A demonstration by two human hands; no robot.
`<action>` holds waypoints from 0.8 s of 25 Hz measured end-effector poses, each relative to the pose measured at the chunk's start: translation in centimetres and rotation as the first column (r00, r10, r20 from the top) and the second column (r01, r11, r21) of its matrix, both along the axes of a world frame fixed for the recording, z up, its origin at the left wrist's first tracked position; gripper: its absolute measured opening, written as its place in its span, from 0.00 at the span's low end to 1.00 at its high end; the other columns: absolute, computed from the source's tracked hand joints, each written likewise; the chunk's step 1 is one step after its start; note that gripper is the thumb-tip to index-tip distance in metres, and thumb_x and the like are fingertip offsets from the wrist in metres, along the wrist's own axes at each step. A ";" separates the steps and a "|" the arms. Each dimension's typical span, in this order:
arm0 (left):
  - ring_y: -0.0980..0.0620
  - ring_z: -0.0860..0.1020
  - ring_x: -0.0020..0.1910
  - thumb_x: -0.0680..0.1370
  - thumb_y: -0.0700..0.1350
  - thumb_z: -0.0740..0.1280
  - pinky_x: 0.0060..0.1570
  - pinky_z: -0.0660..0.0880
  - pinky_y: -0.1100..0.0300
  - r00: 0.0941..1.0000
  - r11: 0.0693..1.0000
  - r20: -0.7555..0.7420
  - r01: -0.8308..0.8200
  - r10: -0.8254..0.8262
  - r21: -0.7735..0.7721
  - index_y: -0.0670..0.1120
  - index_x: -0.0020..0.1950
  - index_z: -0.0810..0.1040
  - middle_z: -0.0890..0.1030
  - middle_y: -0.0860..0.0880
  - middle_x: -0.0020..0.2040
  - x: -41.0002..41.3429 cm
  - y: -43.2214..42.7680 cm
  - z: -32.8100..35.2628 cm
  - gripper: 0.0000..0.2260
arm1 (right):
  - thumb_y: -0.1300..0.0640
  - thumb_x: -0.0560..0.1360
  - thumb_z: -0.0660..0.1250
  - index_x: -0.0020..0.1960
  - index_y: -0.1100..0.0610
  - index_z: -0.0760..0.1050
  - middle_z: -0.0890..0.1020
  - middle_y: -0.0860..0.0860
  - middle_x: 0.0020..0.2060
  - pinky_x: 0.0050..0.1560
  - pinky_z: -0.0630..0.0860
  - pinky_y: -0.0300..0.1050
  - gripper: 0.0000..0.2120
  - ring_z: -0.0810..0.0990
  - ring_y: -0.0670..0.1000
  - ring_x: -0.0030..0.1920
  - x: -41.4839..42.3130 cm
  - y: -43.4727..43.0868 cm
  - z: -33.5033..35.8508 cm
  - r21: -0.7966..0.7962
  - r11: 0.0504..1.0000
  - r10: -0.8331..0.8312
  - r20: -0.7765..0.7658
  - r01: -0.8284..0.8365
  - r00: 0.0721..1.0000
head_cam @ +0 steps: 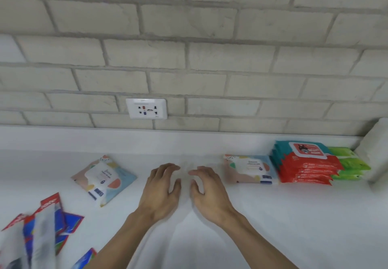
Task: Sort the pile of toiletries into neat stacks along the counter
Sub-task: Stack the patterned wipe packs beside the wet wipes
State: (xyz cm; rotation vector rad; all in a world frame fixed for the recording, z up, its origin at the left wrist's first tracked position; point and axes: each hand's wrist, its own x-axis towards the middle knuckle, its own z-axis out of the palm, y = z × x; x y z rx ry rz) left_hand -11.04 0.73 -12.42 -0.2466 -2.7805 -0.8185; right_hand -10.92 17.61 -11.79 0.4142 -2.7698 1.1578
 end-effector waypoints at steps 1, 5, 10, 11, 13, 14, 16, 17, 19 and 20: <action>0.48 0.71 0.63 0.73 0.58 0.50 0.62 0.69 0.57 1.000 1.000 -0.011 -0.022 0.022 -0.019 0.50 0.65 0.72 0.73 0.53 0.65 0.2 -1.8 0.2 0.26 | 0.53 0.79 0.60 0.64 0.45 0.74 0.70 0.43 0.65 0.63 0.59 0.29 0.14 0.67 0.45 0.67 0.2 -1.6 0.0 -0.011 1.000 0.024 0.007 -0.024 1.000; 0.47 0.72 0.62 0.73 0.58 0.52 0.62 0.70 0.53 0.995 0.992 -0.007 -0.102 0.102 -0.070 0.50 0.63 0.74 0.75 0.52 0.63 0.5 -9.1 0.3 0.24 | 0.53 0.79 0.59 0.63 0.46 0.73 0.70 0.42 0.64 0.62 0.60 0.28 0.14 0.67 0.43 0.66 1.0 -7.8 -0.7 -0.020 0.994 0.109 0.041 -0.108 0.993; 0.43 0.69 0.65 0.74 0.55 0.59 0.63 0.67 0.51 0.972 0.971 0.096 -0.204 0.216 -0.127 0.50 0.64 0.74 0.74 0.49 0.66 0.3 -16.3 0.4 0.20 | 0.52 0.78 0.59 0.63 0.48 0.73 0.72 0.45 0.63 0.65 0.67 0.37 0.14 0.70 0.47 0.64 0.8 -14.5 -1.6 0.004 0.980 0.197 0.076 -0.198 0.977; 0.42 0.69 0.65 0.74 0.54 0.60 0.63 0.67 0.50 0.967 0.966 0.102 -0.220 0.235 -0.138 0.49 0.64 0.74 0.74 0.48 0.66 0.2 -17.1 0.3 0.21 | 0.52 0.78 0.59 0.63 0.48 0.72 0.72 0.46 0.64 0.65 0.68 0.38 0.14 0.70 0.48 0.64 0.7 -15.5 -1.6 0.013 0.978 0.209 0.082 -0.211 0.974; 0.42 0.68 0.66 0.75 0.53 0.59 0.64 0.66 0.50 0.957 0.957 0.125 -0.241 0.262 -0.162 0.49 0.66 0.72 0.72 0.47 0.68 -0.3 -18.6 0.1 0.21 | 0.53 0.78 0.59 0.65 0.47 0.70 0.69 0.47 0.66 0.67 0.67 0.39 0.15 0.68 0.50 0.66 0.3 -17.3 -1.6 0.030 0.970 0.235 0.102 -0.239 0.967; 0.42 0.67 0.67 0.77 0.52 0.60 0.65 0.66 0.50 0.951 0.954 0.143 -0.250 0.274 -0.163 0.49 0.68 0.71 0.71 0.47 0.69 -0.7 -19.3 -0.1 0.20 | 0.53 0.78 0.59 0.66 0.47 0.69 0.67 0.48 0.68 0.67 0.66 0.40 0.16 0.66 0.51 0.67 0.1 -18.0 -1.5 0.040 0.968 0.243 0.115 -0.249 0.963; 0.42 0.63 0.70 0.79 0.52 0.60 0.67 0.64 0.49 0.934 0.950 0.199 -0.268 0.296 -0.157 0.50 0.71 0.67 0.68 0.48 0.72 -1.4 -20.4 -0.2 0.21 | 0.52 0.79 0.59 0.68 0.47 0.67 0.64 0.49 0.70 0.70 0.63 0.43 0.18 0.63 0.53 0.69 -0.5 -19.2 -1.5 0.083 0.963 0.244 0.129 -0.256 0.961; 0.42 0.62 0.71 0.79 0.54 0.60 0.68 0.63 0.48 0.918 0.946 0.240 -0.283 0.315 -0.157 0.51 0.72 0.64 0.66 0.49 0.72 -1.7 -20.8 -0.3 0.22 | 0.51 0.79 0.58 0.70 0.47 0.66 0.64 0.49 0.70 0.72 0.61 0.46 0.19 0.62 0.54 0.70 -0.8 -19.7 -1.7 0.120 0.959 0.242 0.136 -0.258 0.961; 0.41 0.61 0.71 0.78 0.57 0.59 0.68 0.62 0.47 0.883 0.937 0.315 -0.315 0.348 -0.151 0.53 0.74 0.61 0.65 0.49 0.73 -2.1 -21.6 -0.4 0.25 | 0.48 0.79 0.57 0.72 0.45 0.62 0.63 0.50 0.72 0.74 0.57 0.51 0.22 0.60 0.57 0.70 -1.2 -20.8 -2.5 0.229 0.939 0.230 0.134 -0.256 0.964; 0.41 0.61 0.71 0.78 0.59 0.59 0.68 0.62 0.46 0.868 0.933 0.342 -0.327 0.360 -0.152 0.53 0.75 0.59 0.65 0.48 0.73 -2.2 -21.7 -0.4 0.27 | 0.46 0.79 0.55 0.73 0.44 0.61 0.62 0.51 0.72 0.74 0.56 0.53 0.23 0.59 0.59 0.70 -1.2 -21.1 -2.9 0.295 0.923 0.220 0.129 -0.249 0.967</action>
